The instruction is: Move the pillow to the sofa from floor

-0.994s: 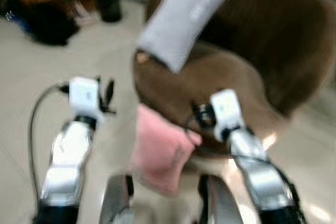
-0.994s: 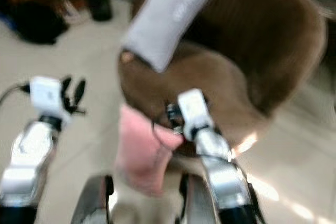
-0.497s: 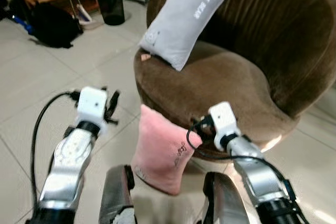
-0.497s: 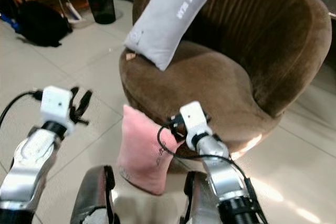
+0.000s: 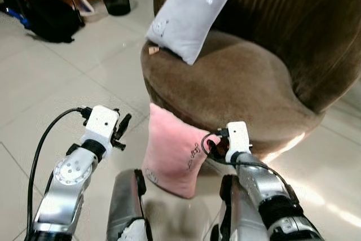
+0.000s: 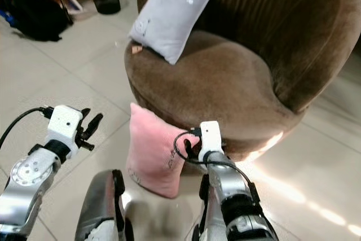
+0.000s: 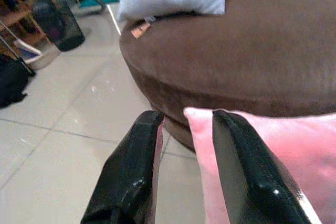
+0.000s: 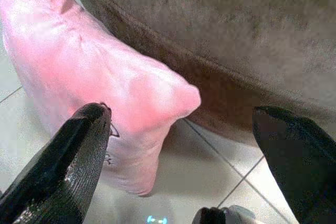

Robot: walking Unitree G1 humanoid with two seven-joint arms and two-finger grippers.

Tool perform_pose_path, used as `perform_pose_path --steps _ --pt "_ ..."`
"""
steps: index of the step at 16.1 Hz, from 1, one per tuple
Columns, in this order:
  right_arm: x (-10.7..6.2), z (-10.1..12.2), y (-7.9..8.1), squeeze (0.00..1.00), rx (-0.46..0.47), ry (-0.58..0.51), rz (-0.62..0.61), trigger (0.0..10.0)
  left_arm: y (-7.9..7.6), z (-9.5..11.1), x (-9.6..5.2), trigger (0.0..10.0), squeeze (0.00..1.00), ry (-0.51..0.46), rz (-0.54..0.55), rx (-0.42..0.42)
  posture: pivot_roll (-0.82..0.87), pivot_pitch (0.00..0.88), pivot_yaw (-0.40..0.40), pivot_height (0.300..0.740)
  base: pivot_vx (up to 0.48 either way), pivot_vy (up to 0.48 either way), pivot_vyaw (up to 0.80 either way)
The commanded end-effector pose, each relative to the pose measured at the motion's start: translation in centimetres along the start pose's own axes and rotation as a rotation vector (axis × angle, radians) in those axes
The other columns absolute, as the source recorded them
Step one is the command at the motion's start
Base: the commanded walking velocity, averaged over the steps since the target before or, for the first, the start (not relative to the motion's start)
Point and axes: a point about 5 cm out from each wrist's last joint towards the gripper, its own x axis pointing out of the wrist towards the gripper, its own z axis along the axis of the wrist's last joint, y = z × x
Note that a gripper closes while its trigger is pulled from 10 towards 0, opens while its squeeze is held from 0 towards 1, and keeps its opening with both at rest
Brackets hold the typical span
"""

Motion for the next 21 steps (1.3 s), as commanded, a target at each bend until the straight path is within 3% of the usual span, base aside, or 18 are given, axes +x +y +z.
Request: perform_pose_path --steps 1,7,10,15,18,19,20,21 --pt "0.3 -0.8 -0.5 1.0 0.149 0.027 -0.063 10.0 -0.5 0.8 -0.6 10.0 0.0 -0.014 -0.059 0.015 0.17 0.227 0.025 0.528 0.0 0.0 0.0" --pt "0.7 -0.8 -1.4 1.0 0.518 -0.014 -0.151 10.0 -0.3 3.8 -2.0 10.0 0.0 -0.102 -0.206 -0.039 0.24 0.285 0.094 0.528 0.0 0.0 0.0" --pt "0.8 0.1 -1.1 1.0 0.701 -0.134 -0.112 10.0 0.2 5.3 -3.1 10.0 0.0 -0.133 -0.237 -0.043 0.29 0.313 0.115 0.528 0.0 0.0 0.0" --pt "1.1 2.9 0.0 1.0 0.782 -0.293 -0.023 10.0 0.0 6.3 -3.8 10.0 0.0 -0.158 -0.276 -0.058 0.31 0.328 0.138 0.528 0.0 0.0 0.0" --pt "1.4 4.3 1.1 1.0 0.757 -0.337 0.027 10.0 0.0 6.5 -4.0 10.0 0.0 -0.147 -0.281 -0.057 0.32 0.327 0.142 0.528 0.0 0.0 0.0" --pt "1.5 4.2 1.6 0.67 0.672 -0.296 0.024 10.0 0.1 6.3 -4.0 10.0 0.0 -0.132 -0.279 -0.046 0.32 0.328 0.141 0.528 0.0 0.0 0.0" --pt "1.6 3.7 2.2 0.0 0.542 -0.244 0.007 10.0 0.1 6.0 -4.0 10.0 0.0 -0.106 -0.275 -0.029 0.32 0.329 0.14 0.528 0.0 0.0 0.0" --pt "1.7 3.5 2.4 0.0 0.506 -0.234 0.003 10.0 0.1 5.9 -4.0 10.0 0.0 -0.097 -0.274 -0.023 0.32 0.331 0.139 0.528 0.0 0.0 0.0"
